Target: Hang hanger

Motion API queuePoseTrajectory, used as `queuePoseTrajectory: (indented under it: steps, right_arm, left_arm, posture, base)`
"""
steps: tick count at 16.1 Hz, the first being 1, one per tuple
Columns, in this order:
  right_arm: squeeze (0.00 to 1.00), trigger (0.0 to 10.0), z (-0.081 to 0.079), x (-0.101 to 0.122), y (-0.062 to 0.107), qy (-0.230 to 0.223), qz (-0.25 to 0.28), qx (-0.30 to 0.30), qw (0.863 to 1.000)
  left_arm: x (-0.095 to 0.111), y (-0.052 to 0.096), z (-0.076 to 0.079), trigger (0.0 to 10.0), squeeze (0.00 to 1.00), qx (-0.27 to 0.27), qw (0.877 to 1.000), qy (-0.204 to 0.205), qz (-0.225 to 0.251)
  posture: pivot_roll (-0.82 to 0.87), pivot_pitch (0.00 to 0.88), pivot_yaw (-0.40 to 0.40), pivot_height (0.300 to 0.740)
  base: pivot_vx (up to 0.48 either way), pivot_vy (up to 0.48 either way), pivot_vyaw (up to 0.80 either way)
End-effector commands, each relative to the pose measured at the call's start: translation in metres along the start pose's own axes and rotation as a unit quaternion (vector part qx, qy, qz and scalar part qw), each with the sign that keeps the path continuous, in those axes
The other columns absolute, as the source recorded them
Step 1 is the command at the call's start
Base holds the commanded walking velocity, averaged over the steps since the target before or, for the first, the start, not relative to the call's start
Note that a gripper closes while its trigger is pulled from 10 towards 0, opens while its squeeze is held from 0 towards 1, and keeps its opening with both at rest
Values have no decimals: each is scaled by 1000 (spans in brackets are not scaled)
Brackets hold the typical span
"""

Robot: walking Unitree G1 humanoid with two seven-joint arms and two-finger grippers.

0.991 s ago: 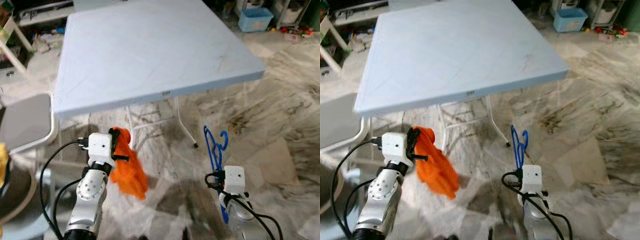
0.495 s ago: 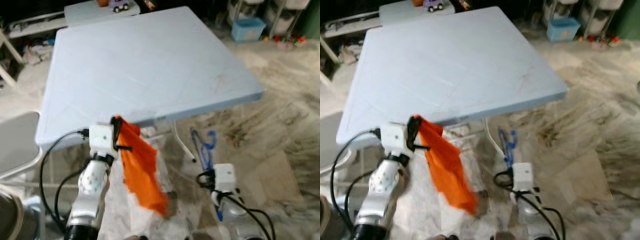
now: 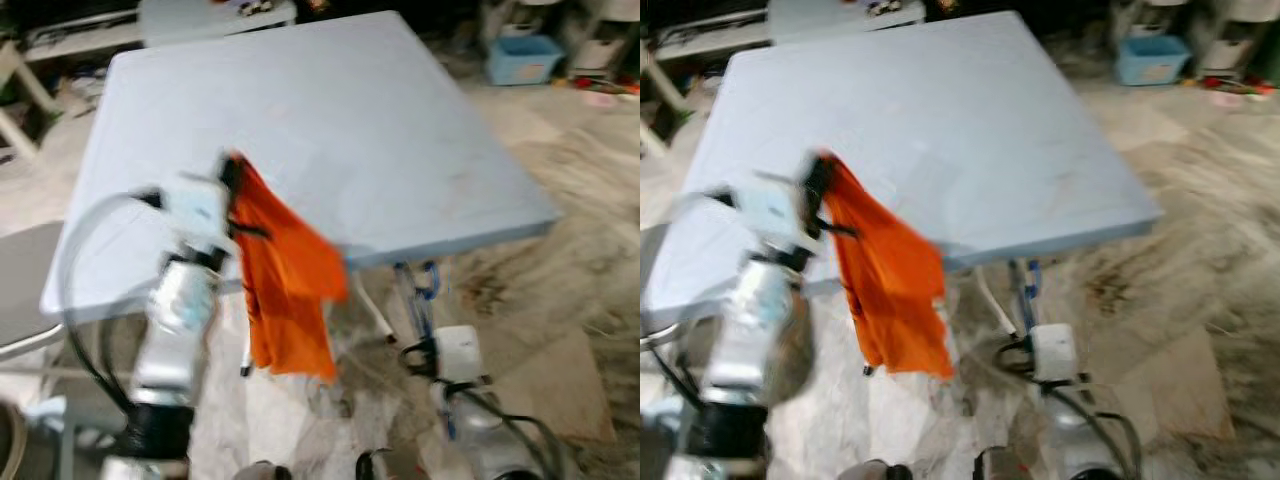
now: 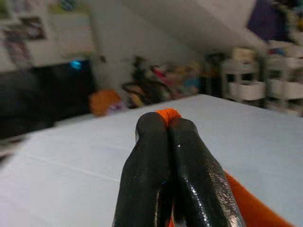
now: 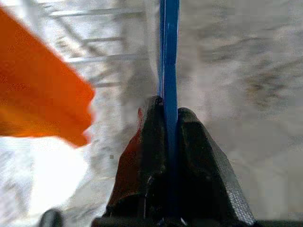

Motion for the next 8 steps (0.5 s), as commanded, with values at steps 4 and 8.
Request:
queuePoseTrajectory:
  steps: [4, 8]
  right_arm:
    - [0, 10000, 1, -14, 5, 11, -18, 0, 1000]
    - [0, 10000, 4, -17, 8, 17, -21, -2, 1000]
  left_arm:
    - [15, -27, -26, 10000, 0, 6, 996, -86, 10]
    - [-6, -64, -57, 10000, 0, 11, 984, -153, -87]
  posture:
    - [-142, 200, 68, 740]
    - [-151, 218, 61, 740]
  base:
    - [0, 0, 0]
    - [0, 0, 0]
Point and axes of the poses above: a point about 5 cm out from each wrist's last joint towards the gripper, its own y axis pointing back from the gripper into the wrist, its own x axis along the axis of the wrist's last joint, z = x × y, the point moved 4 cm from there along -y, pointing out of the wrist towards the gripper, and after that the axes turned 12 degrees about y, right-handed, at the moved point
